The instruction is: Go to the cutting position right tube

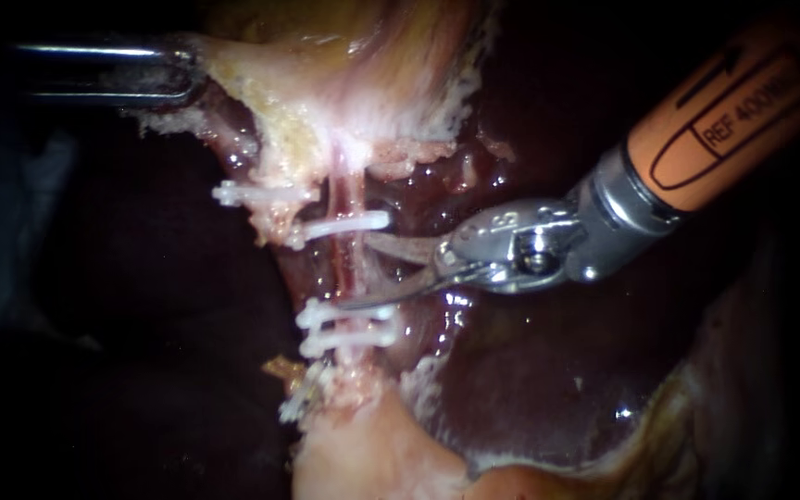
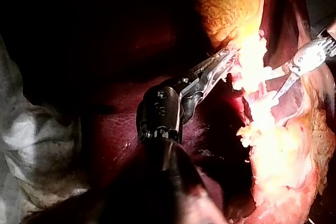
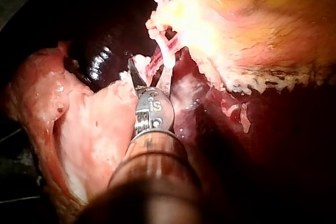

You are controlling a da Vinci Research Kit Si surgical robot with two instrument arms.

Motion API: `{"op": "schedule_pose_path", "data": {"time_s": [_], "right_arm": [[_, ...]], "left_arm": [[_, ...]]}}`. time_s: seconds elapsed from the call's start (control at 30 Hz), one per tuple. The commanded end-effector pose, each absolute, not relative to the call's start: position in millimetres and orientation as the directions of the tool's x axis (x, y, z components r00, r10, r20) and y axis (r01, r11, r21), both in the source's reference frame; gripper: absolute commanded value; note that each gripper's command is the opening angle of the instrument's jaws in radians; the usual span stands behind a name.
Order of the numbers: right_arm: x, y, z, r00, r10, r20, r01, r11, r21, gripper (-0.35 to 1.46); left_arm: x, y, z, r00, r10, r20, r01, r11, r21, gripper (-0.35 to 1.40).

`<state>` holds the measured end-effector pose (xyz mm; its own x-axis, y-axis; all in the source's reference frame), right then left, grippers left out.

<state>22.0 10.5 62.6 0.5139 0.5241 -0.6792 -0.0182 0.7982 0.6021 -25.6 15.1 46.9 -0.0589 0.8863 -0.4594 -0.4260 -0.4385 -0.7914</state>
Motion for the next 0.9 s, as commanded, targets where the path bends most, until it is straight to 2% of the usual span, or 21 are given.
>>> {"op": "schedule_pose_path", "data": {"time_s": [0.03,0.3,0.57,0.73,0.9], "right_arm": [[22.1,10.5,62.6,0.507,0.523,-0.685,-0.005,0.797,0.604,1.41],[23.1,10.4,62.9,0.493,0.514,-0.702,0.067,0.782,0.619,1.31],[25.6,10.5,63.4,0.44,0.53,-0.725,0.128,0.762,0.635,1.26],[27.6,10.3,63.8,0.425,0.539,-0.727,0.14,0.755,0.641,1.24],[29.3,10.5,64.1,0.403,0.585,-0.704,0.113,0.731,0.673,1.23]], "left_arm": [[-25.6,15.1,46.9,-0.059,0.886,-0.459,-0.425,-0.439,-0.792,-0.35],[-25.6,15.1,47.0,-0.059,0.886,-0.46,-0.425,-0.439,-0.791,-0.35],[-25.7,15.0,47.1,-0.059,0.886,-0.46,-0.426,-0.44,-0.791,-0.35],[-25.7,15.0,47.1,-0.059,0.886,-0.461,-0.426,-0.44,-0.791,-0.35],[-25.8,15.0,47.1,-0.059,0.886,-0.461,-0.426,-0.44,-0.791,-0.35]]}}
